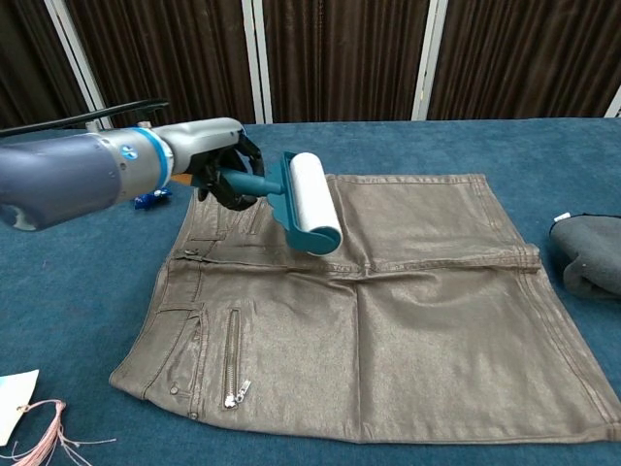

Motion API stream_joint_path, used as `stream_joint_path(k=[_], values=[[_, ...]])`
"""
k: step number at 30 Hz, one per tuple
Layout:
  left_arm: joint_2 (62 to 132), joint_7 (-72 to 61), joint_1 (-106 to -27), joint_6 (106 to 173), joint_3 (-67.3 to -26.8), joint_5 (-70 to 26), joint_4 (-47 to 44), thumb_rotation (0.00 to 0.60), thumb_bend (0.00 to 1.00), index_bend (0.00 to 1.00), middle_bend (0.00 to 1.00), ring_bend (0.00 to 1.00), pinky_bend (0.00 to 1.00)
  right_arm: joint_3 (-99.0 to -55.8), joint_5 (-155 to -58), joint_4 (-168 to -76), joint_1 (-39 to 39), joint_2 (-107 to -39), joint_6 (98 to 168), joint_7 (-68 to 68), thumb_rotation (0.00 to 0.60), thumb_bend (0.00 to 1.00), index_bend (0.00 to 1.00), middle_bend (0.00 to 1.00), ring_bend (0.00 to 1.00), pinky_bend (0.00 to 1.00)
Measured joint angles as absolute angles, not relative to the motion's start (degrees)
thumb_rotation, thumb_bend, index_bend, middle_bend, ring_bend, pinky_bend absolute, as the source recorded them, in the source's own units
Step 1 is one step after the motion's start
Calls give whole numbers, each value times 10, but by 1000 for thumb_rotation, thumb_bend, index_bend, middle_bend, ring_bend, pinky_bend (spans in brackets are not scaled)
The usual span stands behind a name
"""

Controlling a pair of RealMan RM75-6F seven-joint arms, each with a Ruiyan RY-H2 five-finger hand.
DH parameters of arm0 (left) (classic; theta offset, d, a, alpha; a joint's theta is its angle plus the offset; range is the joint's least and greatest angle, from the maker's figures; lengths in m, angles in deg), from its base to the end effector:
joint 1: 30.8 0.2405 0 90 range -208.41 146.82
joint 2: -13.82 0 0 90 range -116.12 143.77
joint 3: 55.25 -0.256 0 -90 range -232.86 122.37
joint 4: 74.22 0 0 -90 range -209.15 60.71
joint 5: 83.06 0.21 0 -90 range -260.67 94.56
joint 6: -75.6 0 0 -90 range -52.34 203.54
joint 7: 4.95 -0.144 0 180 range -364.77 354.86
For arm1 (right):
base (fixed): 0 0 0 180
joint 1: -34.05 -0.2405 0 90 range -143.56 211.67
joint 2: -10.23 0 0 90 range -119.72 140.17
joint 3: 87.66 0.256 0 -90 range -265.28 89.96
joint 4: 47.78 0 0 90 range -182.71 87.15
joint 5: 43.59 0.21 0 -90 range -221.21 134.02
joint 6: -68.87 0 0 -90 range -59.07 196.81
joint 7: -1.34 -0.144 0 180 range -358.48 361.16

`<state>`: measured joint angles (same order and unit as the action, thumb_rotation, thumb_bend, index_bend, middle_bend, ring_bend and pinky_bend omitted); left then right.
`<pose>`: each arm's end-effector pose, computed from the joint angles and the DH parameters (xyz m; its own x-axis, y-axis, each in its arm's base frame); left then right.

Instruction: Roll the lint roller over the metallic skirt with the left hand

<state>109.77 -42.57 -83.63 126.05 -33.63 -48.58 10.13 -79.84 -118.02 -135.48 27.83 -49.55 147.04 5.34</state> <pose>-0.0789 0.3783 -0.0448 0.3440 0.3851 0.8564 0.9340 -0.2340 -0.2699 -0.3512 -0.2061 0.2056 0.5510 -0.0215 0.8342 -0.8189 0.1785 0.5455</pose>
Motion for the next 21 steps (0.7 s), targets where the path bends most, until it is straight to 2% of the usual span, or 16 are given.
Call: stream_joint_path(k=[9, 14, 21], values=[[1149, -510, -961, 1210, -331, -624, 14, 600, 1000, 851, 642, 571, 612, -796, -1168, -1345, 277, -498, 1462, 51, 600, 0, 0, 0, 0, 0], [1176, -545, -1007, 1194, -359, -663, -30, 600, 1000, 851, 642, 572, 612, -795, -1163, -1341, 277, -498, 1460, 47, 600, 0, 0, 0, 0, 0], [1163, -565, -1020, 1195, -401, -689, -20, 600, 1000, 859, 643, 572, 614, -794, -1161, -1337, 277, -496, 1457, 39, 600, 0, 0, 0, 0, 0]])
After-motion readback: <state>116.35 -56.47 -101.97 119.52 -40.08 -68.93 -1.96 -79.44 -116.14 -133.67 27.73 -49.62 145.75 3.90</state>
